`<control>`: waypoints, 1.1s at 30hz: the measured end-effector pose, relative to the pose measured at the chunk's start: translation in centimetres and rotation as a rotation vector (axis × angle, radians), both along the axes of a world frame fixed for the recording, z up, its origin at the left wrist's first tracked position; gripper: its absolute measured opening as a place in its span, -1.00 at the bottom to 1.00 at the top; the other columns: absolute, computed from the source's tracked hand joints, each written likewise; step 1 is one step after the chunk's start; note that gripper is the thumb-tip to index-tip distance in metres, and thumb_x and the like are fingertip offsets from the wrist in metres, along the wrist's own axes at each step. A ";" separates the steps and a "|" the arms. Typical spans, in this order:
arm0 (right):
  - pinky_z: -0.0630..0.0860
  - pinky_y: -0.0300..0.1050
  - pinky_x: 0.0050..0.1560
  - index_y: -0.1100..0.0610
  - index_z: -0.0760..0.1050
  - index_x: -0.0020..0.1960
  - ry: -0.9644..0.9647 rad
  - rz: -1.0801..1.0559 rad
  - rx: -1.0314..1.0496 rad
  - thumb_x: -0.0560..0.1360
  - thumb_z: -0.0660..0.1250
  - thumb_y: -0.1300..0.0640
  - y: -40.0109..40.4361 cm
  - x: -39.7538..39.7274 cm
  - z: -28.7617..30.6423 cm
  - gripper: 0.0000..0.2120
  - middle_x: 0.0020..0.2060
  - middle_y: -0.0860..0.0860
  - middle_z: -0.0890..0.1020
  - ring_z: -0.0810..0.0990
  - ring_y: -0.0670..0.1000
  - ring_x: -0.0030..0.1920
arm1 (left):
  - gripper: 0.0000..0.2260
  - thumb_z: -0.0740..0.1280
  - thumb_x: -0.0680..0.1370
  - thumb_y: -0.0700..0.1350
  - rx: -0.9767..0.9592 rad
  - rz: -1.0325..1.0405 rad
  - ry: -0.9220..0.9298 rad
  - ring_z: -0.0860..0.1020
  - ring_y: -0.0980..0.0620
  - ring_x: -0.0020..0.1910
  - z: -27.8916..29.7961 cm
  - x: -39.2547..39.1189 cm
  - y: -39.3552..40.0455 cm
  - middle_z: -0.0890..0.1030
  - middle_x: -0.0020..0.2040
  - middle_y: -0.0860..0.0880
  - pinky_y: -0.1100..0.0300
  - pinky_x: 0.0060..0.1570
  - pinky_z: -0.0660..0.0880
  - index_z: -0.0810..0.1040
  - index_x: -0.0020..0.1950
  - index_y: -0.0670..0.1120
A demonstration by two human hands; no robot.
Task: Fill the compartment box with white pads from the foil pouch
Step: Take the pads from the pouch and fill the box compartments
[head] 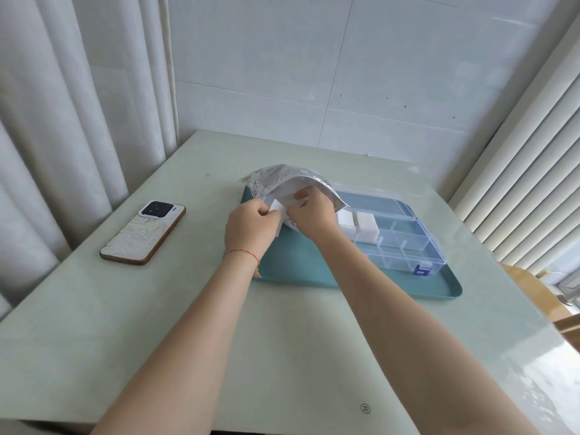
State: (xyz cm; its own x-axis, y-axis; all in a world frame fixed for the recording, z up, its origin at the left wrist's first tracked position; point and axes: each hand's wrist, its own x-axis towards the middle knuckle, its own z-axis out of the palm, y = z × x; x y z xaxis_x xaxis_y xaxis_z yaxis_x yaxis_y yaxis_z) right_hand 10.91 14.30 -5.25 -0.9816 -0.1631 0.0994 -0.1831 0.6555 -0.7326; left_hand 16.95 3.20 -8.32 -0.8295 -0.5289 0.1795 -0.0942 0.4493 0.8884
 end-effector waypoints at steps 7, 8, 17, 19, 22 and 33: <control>0.36 -0.20 -0.17 0.15 0.54 0.13 0.030 -0.015 -0.017 0.49 0.28 0.21 -0.3 -0.1 -0.4 -0.77 -0.03 0.02 0.63 0.58 0.07 0.02 | -0.79 0.20 0.30 -0.04 0.015 -0.011 0.009 0.44 0.03 -0.39 -0.4 -0.5 -0.3 0.32 -0.40 -0.05 0.16 -0.33 0.30 0.35 -0.33 -0.19; 0.37 -0.19 -0.17 0.15 0.51 0.19 0.031 -0.025 -0.037 0.49 0.29 0.21 -0.3 -0.2 -0.4 -0.73 -0.04 0.02 0.61 0.56 0.07 -0.01 | -0.79 0.20 0.30 -0.03 0.024 -0.012 0.009 0.46 0.02 -0.39 -0.4 -0.5 -0.3 0.33 -0.39 -0.05 0.16 -0.33 0.30 0.36 -0.33 -0.19; 0.42 -0.16 -0.26 0.10 0.45 0.17 -0.063 -0.049 -0.268 0.54 0.34 -0.01 -1.3 -0.6 -0.4 -0.73 -0.27 0.06 0.63 0.50 -0.01 -0.43 | -0.82 0.21 0.33 -0.08 0.113 0.001 0.002 0.62 -0.22 -0.34 0.0 -0.1 -0.1 0.31 -0.52 0.03 0.18 -0.34 0.28 0.30 -0.38 -0.15; 0.40 -0.17 -0.30 0.10 0.47 0.03 -0.069 -0.071 -0.290 0.55 0.31 0.04 -1.4 -0.6 -0.2 -0.86 -0.40 0.02 0.59 0.47 -0.03 -0.49 | -0.82 0.23 0.37 -0.12 0.117 -0.007 0.006 0.63 -0.17 -0.37 0.4 0.1 0.1 0.35 -0.57 0.04 0.19 -0.35 0.30 0.32 -0.40 -0.14; 0.36 -0.19 -0.36 0.10 0.46 -0.19 -0.076 -0.095 -0.290 0.51 0.30 0.13 -0.9 -0.5 0.0 -0.89 -0.39 0.01 0.58 0.47 0.00 -0.46 | -0.82 0.24 0.40 -0.16 0.136 -0.006 0.002 0.63 -0.04 -0.46 0.5 0.3 0.2 0.43 -0.49 -0.01 0.13 -0.37 0.42 0.38 -0.35 -0.24; 0.46 -0.23 -0.44 0.16 0.50 -0.12 -0.330 0.033 -0.741 0.50 0.37 0.27 5.0 3.8 1.6 -0.93 -0.24 0.04 0.70 0.62 0.00 -0.42 | -0.87 0.33 0.48 -0.34 0.539 -0.103 0.036 0.67 -0.18 -0.25 1.2 0.2 1.4 0.65 -0.05 -0.17 0.14 -0.37 0.60 0.63 -0.04 -0.20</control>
